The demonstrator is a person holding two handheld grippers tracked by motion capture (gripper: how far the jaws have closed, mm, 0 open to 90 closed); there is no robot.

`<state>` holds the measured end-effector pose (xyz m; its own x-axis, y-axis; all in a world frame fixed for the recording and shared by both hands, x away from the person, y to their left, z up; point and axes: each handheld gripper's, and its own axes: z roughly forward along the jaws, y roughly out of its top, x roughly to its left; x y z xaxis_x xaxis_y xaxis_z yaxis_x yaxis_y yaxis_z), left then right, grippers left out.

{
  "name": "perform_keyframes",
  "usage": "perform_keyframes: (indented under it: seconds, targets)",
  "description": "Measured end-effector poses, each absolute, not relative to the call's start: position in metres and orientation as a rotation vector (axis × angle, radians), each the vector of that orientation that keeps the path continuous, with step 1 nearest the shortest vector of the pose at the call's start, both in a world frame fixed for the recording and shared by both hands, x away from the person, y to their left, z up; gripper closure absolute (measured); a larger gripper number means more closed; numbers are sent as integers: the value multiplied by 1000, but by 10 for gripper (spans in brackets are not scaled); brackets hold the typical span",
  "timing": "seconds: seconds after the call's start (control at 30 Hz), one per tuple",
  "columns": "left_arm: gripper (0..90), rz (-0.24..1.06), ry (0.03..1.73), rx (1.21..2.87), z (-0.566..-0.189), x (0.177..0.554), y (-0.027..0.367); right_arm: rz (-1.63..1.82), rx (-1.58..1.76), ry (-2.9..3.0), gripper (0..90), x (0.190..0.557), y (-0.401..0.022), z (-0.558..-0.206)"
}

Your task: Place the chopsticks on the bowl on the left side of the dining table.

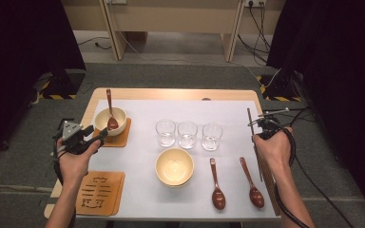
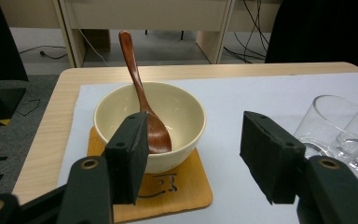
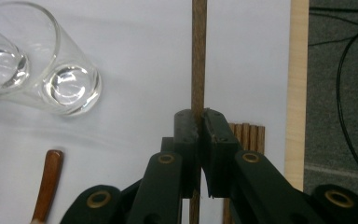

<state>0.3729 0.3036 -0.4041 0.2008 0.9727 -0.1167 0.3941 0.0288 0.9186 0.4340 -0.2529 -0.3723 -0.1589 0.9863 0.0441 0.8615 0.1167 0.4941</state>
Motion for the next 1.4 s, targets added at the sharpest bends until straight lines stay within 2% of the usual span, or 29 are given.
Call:
perform_keyframes:
  seconds: [1.4]
  targets:
    - [413,772,1346,1535,-403,372,303,1006,1534,1807,854,450,-236,-350]
